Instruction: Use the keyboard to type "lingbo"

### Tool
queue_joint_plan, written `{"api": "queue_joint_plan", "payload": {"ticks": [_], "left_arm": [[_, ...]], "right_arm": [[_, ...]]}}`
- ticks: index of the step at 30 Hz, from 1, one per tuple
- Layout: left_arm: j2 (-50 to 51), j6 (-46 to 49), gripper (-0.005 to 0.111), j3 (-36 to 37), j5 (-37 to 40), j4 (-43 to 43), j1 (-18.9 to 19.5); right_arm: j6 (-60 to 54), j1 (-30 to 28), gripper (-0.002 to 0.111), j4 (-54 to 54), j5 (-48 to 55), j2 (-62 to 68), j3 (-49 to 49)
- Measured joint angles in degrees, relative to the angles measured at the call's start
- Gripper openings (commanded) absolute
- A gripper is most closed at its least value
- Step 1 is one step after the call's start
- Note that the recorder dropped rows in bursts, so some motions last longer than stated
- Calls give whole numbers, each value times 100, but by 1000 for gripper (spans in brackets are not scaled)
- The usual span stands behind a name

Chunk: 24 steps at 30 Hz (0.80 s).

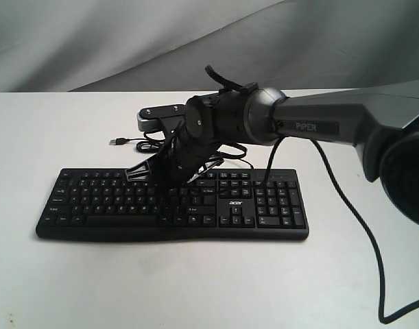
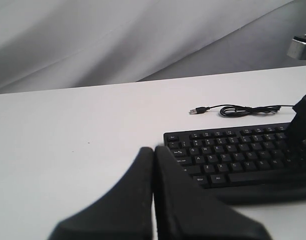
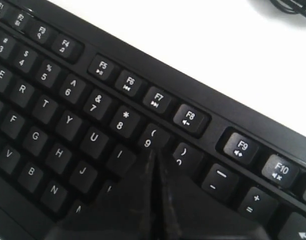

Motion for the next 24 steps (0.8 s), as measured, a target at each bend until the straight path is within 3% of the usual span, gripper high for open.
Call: {"api": "queue_joint_plan", "payload": {"ticks": [24], "left_arm": [[0,0,0,0,0,0,0]], "right_arm": [[-13,0,0,61,86,36,0]]}}
